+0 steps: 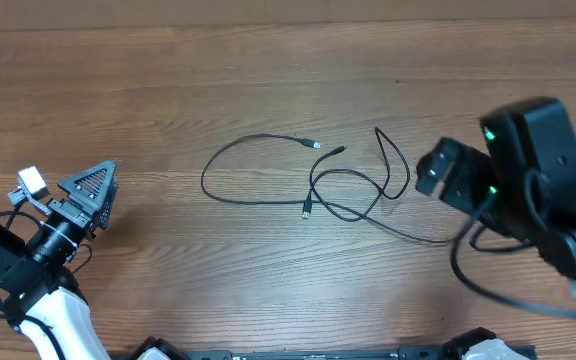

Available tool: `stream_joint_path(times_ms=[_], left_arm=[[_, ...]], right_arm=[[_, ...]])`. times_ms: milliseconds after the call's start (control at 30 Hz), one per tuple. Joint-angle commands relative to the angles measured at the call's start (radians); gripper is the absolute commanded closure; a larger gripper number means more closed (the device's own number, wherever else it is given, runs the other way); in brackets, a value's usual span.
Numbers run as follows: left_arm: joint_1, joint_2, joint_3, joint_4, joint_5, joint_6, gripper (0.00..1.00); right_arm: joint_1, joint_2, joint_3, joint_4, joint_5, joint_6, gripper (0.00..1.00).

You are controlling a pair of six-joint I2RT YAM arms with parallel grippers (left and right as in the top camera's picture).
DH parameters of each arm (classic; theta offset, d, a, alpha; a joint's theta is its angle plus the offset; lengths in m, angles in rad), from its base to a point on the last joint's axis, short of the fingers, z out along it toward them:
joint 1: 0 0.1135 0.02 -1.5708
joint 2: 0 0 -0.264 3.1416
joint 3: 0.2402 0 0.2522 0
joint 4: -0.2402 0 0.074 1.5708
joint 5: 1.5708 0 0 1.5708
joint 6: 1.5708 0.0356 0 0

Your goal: Untangle cables

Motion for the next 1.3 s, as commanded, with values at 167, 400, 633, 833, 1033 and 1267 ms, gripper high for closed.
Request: stream_joint_path(times_ms=[167, 400, 633, 833, 1033, 1267], left_arm=[[0.003, -0.005, 0.017, 0.002, 0.015, 0.023, 0.01], [0.003, -0.005, 0.017, 0.002, 0.015, 0.023, 0.00], [0.003, -0.005, 0.017, 0.002, 0.015, 0.023, 0.01], [0.003, -0.005, 0.017, 0.002, 0.015, 0.023, 0.01], [0.003, -0.005, 0.017, 0.002, 0.015, 0.023, 0.00], [0.003, -0.005, 0.017, 0.002, 0.015, 0.023, 0.00]], right_arm=[[0.002, -0.209, -0.274, 0.014, 0.038, 0.079, 0.00], [0.002, -0.270, -0.577, 0.253, -0.143, 0.072, 0.00], [0.002, -0.162, -0.770, 0.553, -0.168, -0.142, 0.00], [0.002, 0.015, -0.787, 0.809, 0.121, -0.162, 0.00], [0.002, 0.223, -0.787, 0.955, 0.337, -0.162, 0.00], [-0.004, 0.345, -0.787, 0.974, 0.369, -0.162, 0.58]])
